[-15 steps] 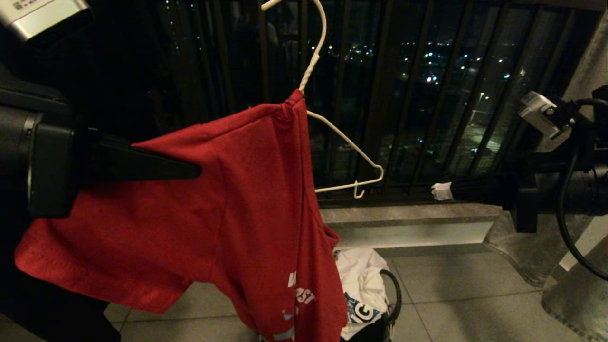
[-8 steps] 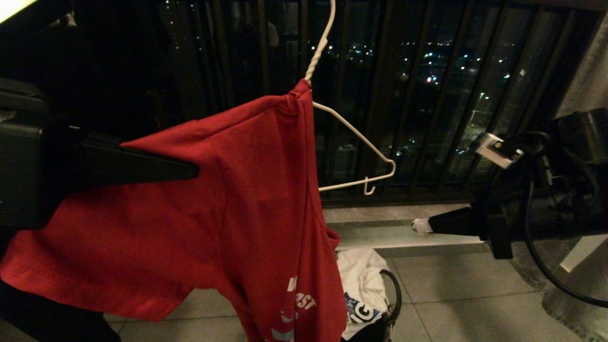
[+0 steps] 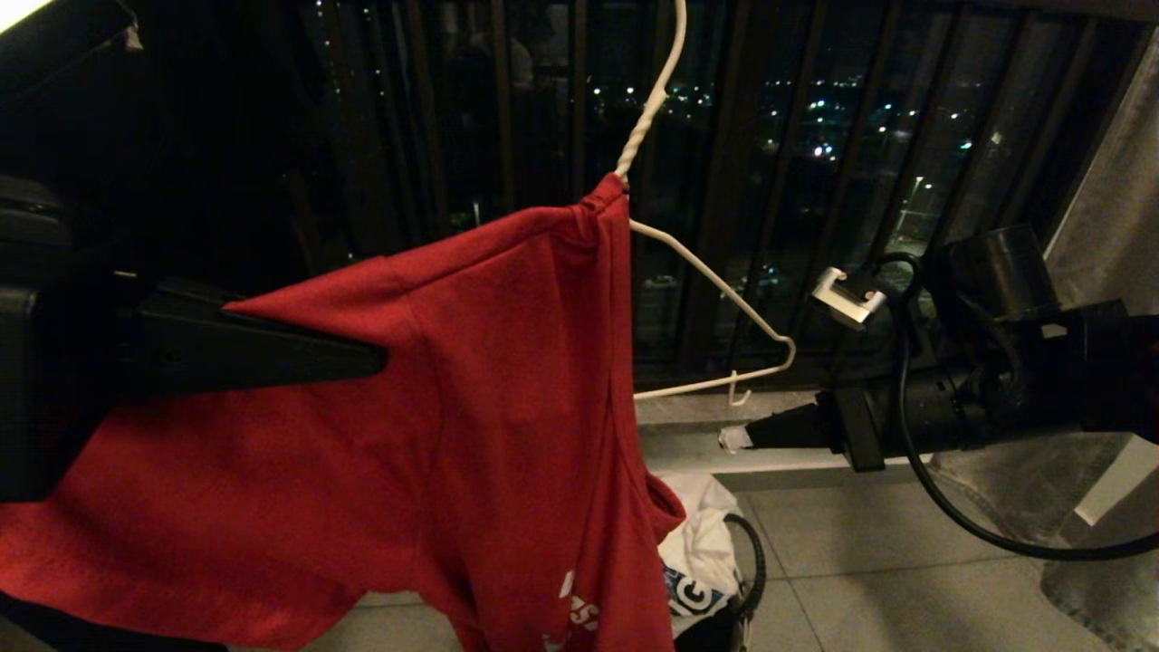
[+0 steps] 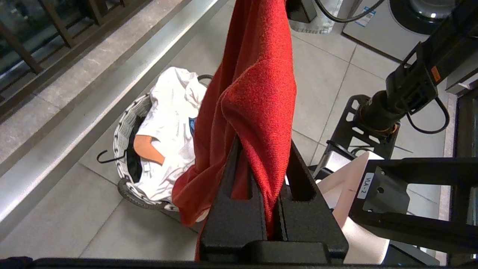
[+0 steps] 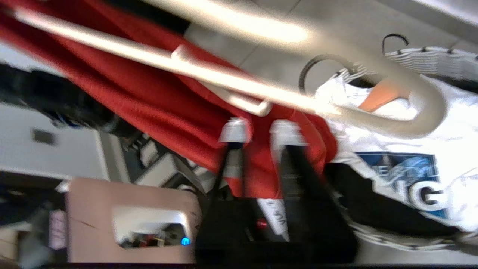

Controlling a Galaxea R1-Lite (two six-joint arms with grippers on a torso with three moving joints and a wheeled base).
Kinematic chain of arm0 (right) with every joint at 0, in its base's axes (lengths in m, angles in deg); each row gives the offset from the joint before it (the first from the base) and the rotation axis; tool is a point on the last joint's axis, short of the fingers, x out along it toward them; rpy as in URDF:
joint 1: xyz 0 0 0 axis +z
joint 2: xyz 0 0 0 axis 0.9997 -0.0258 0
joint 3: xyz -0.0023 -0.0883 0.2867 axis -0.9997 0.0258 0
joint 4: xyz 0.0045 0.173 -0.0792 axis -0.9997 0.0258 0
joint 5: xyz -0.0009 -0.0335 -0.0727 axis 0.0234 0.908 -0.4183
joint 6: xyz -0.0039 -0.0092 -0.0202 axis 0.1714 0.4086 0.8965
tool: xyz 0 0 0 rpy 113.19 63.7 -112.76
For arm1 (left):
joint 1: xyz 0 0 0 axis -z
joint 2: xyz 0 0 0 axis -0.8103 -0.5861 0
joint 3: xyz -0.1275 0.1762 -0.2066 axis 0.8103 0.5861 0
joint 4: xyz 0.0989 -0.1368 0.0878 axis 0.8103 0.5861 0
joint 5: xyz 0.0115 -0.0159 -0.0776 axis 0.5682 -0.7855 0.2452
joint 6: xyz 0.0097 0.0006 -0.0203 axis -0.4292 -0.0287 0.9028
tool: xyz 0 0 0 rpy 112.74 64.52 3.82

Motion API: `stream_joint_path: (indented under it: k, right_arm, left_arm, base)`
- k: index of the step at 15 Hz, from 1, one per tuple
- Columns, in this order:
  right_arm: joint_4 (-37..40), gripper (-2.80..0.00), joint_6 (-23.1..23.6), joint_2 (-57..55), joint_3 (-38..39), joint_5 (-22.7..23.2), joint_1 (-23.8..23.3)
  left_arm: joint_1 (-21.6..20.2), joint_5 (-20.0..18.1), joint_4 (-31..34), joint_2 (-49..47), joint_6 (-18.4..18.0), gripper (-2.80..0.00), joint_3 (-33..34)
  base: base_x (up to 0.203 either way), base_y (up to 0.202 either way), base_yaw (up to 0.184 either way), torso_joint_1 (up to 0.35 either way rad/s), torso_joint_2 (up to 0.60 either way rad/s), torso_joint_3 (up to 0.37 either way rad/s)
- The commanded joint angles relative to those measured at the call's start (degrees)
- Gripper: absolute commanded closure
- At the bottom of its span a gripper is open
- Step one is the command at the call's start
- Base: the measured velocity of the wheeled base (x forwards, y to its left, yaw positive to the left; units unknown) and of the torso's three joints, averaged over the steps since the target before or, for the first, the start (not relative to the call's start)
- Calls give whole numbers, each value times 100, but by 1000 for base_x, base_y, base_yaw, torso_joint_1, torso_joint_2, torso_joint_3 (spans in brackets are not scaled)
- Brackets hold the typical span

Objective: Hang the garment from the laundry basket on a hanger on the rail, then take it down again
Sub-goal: Hang the clothes on the clothes rack

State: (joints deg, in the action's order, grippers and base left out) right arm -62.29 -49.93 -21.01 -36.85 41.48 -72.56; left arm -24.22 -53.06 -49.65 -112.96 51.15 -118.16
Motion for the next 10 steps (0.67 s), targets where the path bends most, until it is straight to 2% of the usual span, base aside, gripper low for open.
stream_joint_path:
  k: [1,4,10]
  right_arm:
    - [28,-280,-99,-16,-94,32,12]
    - [212,-280,-253,-167,-263,16,111]
    - [210,-280,-271,-787,-343,-10,295]
  left_arm:
    - [9,-14,13,17,-8,0,-17]
    - [7,-14,13,-9,-25,0,-35]
    - [7,-14,4,-18,-34,0,-105]
  base:
    - [0,0,0,0,0,0]
    - [0,0,0,0,0,0]
    - [0,0,0,0,0,0]
